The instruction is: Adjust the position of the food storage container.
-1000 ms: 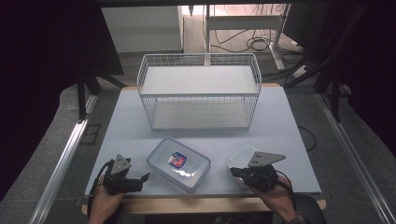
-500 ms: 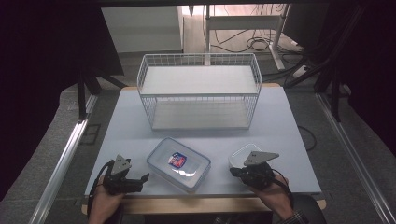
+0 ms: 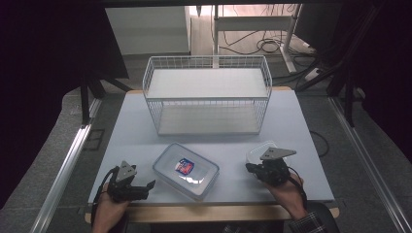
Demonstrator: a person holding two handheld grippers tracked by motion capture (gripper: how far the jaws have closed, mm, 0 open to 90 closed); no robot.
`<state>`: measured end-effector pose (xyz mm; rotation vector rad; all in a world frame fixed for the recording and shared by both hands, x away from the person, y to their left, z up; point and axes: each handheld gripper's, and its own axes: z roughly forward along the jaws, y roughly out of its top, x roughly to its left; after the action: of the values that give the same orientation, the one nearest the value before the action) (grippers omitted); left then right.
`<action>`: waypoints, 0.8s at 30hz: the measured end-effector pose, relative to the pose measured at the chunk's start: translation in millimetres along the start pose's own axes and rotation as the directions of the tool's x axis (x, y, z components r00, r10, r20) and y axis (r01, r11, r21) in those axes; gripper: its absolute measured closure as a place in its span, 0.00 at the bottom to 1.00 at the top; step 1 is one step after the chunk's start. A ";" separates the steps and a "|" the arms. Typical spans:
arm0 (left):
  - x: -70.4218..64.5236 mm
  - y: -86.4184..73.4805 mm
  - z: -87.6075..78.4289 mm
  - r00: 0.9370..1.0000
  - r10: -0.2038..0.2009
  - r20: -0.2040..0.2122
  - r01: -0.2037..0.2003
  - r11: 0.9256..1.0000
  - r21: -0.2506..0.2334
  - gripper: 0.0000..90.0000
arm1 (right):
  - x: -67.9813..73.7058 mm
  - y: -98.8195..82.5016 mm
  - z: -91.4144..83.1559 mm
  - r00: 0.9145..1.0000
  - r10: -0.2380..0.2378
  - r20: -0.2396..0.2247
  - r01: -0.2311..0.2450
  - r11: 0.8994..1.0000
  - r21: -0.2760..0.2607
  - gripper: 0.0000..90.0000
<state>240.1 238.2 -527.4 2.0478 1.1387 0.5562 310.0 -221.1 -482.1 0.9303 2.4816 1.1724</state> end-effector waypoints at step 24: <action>-0.5 1.0 2.0 1.000 0.011 0.006 -0.011 1.000 0.020 0.13 | -51.2 14.0 8.3 0.987 0.057 0.148 -0.057 0.998 -0.006 0.99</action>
<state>241.7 236.8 -528.0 2.0725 1.1344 0.5453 359.3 -242.2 -479.3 1.0546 2.3510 1.0804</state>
